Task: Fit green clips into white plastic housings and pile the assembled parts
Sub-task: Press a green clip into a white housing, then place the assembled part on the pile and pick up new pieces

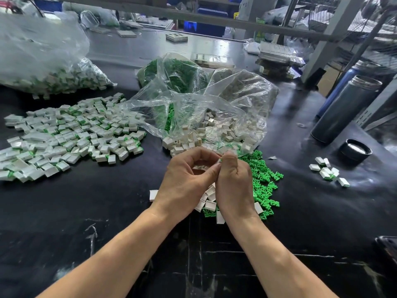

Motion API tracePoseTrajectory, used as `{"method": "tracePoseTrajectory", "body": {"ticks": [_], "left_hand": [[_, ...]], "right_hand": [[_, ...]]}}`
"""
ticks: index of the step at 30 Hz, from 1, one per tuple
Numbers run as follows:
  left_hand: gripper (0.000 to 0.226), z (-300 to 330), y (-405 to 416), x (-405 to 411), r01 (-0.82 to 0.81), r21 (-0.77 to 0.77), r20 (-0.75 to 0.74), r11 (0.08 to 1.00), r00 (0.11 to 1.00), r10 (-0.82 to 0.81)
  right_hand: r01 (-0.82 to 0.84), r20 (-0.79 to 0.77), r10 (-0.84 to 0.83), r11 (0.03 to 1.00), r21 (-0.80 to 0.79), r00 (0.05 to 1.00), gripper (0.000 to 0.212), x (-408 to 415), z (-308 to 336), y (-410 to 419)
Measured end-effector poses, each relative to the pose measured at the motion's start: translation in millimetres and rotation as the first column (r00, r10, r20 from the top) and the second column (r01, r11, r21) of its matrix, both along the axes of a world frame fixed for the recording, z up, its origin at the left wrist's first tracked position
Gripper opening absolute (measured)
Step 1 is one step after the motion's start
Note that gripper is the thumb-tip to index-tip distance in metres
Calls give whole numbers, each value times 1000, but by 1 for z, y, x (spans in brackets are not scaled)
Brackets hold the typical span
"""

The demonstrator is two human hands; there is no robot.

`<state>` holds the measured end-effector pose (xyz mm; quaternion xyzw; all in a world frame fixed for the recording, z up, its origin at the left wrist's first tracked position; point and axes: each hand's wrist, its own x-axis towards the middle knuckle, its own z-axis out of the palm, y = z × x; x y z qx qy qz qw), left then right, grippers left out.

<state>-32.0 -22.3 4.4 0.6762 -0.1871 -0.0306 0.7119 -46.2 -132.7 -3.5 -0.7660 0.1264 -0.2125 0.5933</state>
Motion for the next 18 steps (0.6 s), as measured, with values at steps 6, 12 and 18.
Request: {"method": "tracePoseTrajectory", "body": {"ticks": [6, 12, 18], "left_hand": [[5, 1, 2, -1, 0, 9, 0, 1000, 1000, 0], [5, 2, 1, 0, -22, 33, 7, 999, 1000, 22], [8, 1, 7, 8, -107, 78, -13, 991, 994, 108]], "right_hand": [[-33, 24, 33, 999, 16, 999, 61, 3, -5, -1], [-61, 22, 59, 997, 53, 998, 54, 0, -4, 1], [-24, 77, 21, 999, 38, 997, 56, -2, -2, -15]]}}
